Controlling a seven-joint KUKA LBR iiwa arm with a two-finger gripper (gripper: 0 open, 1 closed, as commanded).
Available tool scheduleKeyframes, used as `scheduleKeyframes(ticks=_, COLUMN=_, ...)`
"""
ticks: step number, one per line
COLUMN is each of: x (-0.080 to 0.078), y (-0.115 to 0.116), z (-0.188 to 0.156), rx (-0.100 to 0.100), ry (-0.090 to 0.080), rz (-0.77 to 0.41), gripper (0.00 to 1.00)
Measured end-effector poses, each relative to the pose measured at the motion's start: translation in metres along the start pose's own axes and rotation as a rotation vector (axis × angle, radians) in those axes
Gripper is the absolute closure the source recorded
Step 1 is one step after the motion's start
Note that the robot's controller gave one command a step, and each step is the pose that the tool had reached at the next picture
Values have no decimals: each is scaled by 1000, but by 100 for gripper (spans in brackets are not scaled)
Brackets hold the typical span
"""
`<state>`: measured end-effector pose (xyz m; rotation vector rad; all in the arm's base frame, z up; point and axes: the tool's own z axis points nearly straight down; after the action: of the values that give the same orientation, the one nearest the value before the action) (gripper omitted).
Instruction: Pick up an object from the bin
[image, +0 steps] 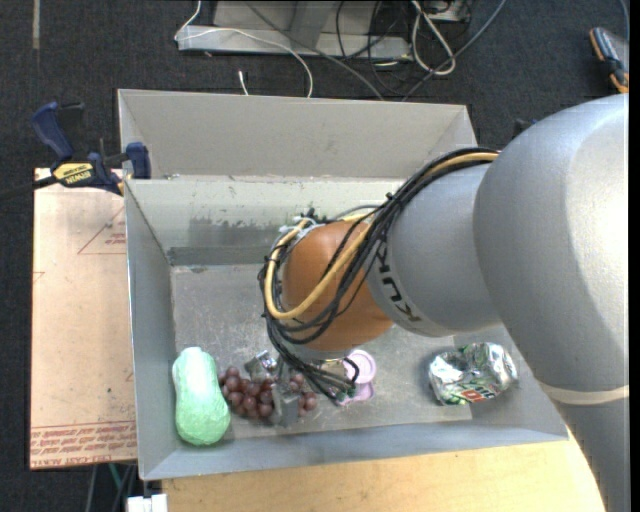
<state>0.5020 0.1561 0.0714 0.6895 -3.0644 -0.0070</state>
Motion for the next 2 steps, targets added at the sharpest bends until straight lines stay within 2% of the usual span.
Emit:
scheduleKeyframes(ticks=1, x=-12, y=10, z=0, rx=0, ry=7, rz=-236, gripper=100)
scheduleKeyframes(ticks=2, x=-13, y=4, z=-81, rx=-2, ry=3, rz=-107, gripper=100)
